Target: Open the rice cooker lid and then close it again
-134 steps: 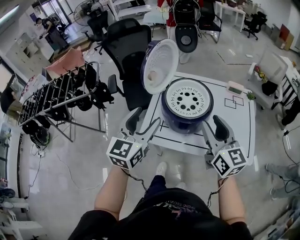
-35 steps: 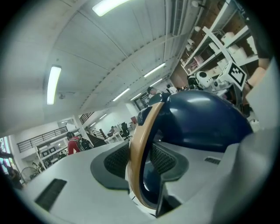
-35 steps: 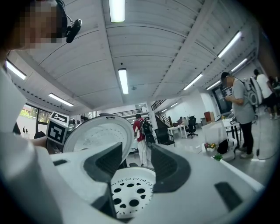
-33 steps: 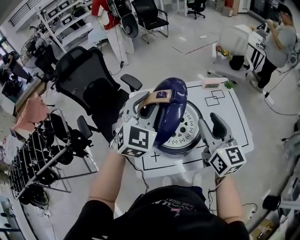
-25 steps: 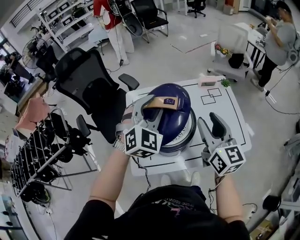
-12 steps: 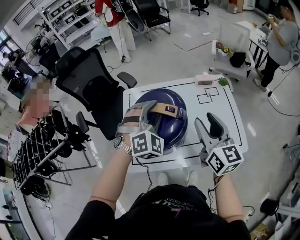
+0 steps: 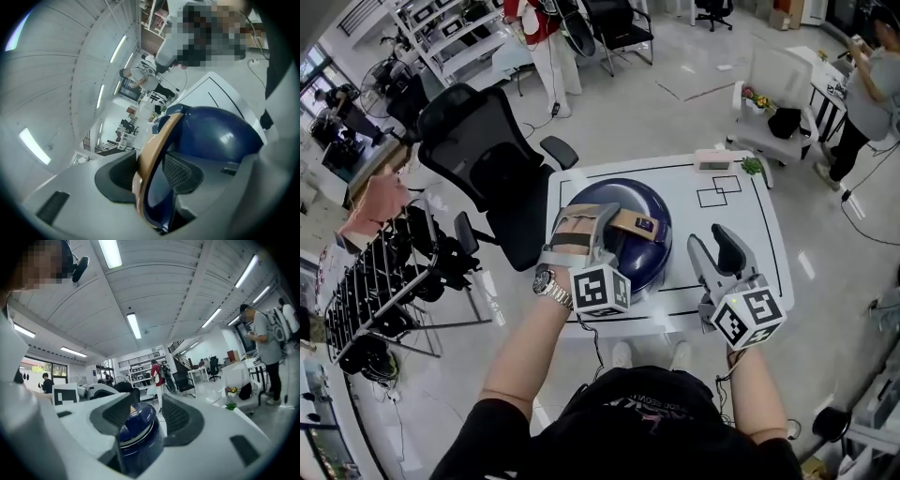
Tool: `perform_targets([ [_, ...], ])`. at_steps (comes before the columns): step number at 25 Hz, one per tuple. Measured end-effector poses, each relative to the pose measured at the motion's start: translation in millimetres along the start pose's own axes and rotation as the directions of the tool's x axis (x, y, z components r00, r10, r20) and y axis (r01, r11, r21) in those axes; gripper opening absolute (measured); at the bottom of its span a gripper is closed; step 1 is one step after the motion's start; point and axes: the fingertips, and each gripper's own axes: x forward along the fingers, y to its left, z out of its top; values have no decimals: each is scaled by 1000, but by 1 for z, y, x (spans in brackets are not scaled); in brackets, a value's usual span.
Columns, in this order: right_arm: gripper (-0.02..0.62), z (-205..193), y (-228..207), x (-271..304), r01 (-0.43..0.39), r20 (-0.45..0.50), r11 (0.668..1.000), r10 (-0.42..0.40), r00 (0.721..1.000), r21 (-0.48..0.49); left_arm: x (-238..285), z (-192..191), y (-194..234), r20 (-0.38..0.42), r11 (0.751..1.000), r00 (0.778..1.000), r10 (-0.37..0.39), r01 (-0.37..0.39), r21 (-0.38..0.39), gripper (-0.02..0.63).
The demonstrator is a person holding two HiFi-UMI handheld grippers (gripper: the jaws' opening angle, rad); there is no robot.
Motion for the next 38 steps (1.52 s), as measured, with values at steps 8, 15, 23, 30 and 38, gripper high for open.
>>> perform_targets([
  [8,196,6,-9,-1,-12,4,1000,12,1000,-5,6,3,-12,-33,998,999,-6,8,59,170],
  [15,198,4,-12,1,-28,1,1000,28,1000,0,10,1,-21,-60,995,998,-2,8,95,170],
  [23,196,4,-16,0,-51,-10,999,51,999,-3,11,2,-25,-78,995,997,12,-5,96,173],
  [30,196,6,-21,-4,-89,-24,996,89,996,-13,9,-1,-23,-118,997,992,51,-44,68,188],
  [38,196,3,-21,-6,-205,-62,979,203,977,-25,-20,-13,-15,-214,969,958,188,-217,-118,162],
])
